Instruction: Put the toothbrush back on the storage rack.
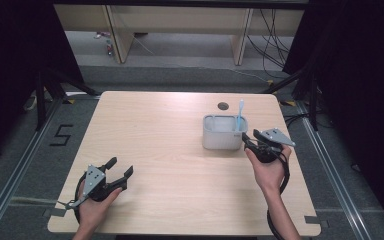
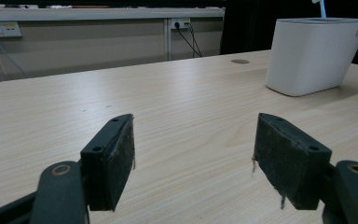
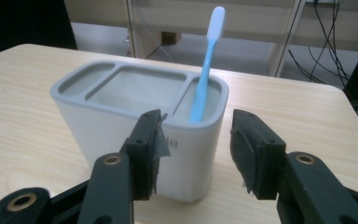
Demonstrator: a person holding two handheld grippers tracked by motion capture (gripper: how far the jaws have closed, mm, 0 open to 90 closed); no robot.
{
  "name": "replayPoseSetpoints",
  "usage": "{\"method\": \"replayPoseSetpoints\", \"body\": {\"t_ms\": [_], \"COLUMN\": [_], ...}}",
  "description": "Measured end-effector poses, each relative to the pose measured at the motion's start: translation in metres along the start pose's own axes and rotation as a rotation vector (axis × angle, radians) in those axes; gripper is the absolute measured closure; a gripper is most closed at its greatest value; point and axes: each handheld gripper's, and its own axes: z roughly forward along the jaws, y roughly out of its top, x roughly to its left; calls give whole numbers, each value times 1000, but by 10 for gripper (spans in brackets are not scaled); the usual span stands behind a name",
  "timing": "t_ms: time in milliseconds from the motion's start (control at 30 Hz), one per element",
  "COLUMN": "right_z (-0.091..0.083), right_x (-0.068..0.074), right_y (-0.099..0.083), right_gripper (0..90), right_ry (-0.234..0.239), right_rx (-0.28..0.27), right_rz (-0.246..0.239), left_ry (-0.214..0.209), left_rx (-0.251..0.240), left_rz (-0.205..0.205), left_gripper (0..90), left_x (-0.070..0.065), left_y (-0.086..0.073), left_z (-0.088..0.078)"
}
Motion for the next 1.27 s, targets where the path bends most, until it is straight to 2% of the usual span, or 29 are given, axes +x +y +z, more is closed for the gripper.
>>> {"method": "replayPoseSetpoints", "body": {"t_ms": [33, 67, 100, 133, 233, 300, 367, 400, 467, 500, 533, 567, 600, 667, 700, 733, 767, 800, 833, 867, 933, 967, 1000, 1067, 1100, 1233, 1267], "right_z": [-2, -7, -10, -14, -23, -29, -34, -36, -40, -42, -42, -44, -44, -46, -46, -46, -46, -47, -47, -46, -45, -46, -47, -46, -45, -45, -45], "right_x": [-1, 2, 1, 1, 2, 2, 1, 3, 4, 6, 6, 9, 9, 11, 13, 12, 13, 16, 17, 13, 13, 13, 15, 11, 12, 13, 16], "right_y": [-2, -4, -6, -8, -13, -17, -23, -26, -34, -39, -43, -47, -51, -59, -63, -67, -71, -74, -78, -79, -82, -83, -85, -85, -85, -86, -87], "right_gripper": [535, 533, 530, 525, 515, 511, 508, 507, 507, 507, 507, 506, 506, 506, 505, 505, 505, 506, 505, 506, 506, 506, 506, 506, 506, 506, 506], "right_ry": [2, 1, -3, 0, 0, 16, 15, 22, 19, 25, 37, 37, 44, 51, 40, 35, 42, 44, 46, 43, 47, 37, 33, 26, 35, 30, 33], "right_rx": [-9, 3, 5, 4, 4, 23, 17, 26, 24, 41, 29, 48, 49, 60, 55, 55, 61, 72, 83, 77, 66, 79, 82, 70, 67, 72, 71], "right_rz": [-10, 13, -12, -7, -2, 4, -21, -11, -21, 2, -14, -10, -27, -13, 0, -40, -32, -3, 1, -52, -30, -34, 11, -37, -16, -34, 5], "left_ry": [0, 1, 2, -6, -6, -6, -5, -5, -5, -5, -4, 4, 5, 6, 6, -3, -3, -3, -4, -5, -2, 3, 1, -8, -8, -6, 1], "left_rx": [0, 0, 2, -16, -18, -18, -17, -17, -18, -18, -17, 2, 4, 4, 4, -16, -17, -17, -17, -18, -10, 4, 1, -20, -19, -13, 4], "left_rz": [0, 0, 0, 0, 2, 2, -1, -1, 2, 2, 2, 3, 4, 2, 1, 1, 0, 1, 1, 1, 1, 2, 2, 3, 3, 5, 3], "left_gripper": [283, 284, 284, 285, 285, 285, 286, 286, 286, 287, 287, 287, 288, 288, 288, 288, 288, 288, 288, 288, 288, 289, 289, 289, 289, 290, 290], "left_x": [0, 0, 0, 0, 0, 0, 0, 0, 0, 0, 0, 0, 0, 0, 0, 0, 0, 0, 0, 0, 0, 0, 0, 0, 0, 0, 0], "left_y": [0, 0, 0, 0, -1, -1, -1, -1, -1, -1, -1, 0, 0, 0, 0, 0, -1, -1, -1, -1, 0, 0, 0, -1, -1, 0, 0], "left_z": [0, 0, 0, 2, 2, 2, 2, 2, 2, 2, 2, 1, 1, 0, 0, 2, 2, 2, 2, 2, 1, 0, 0, 2, 2, 1, -1]}}
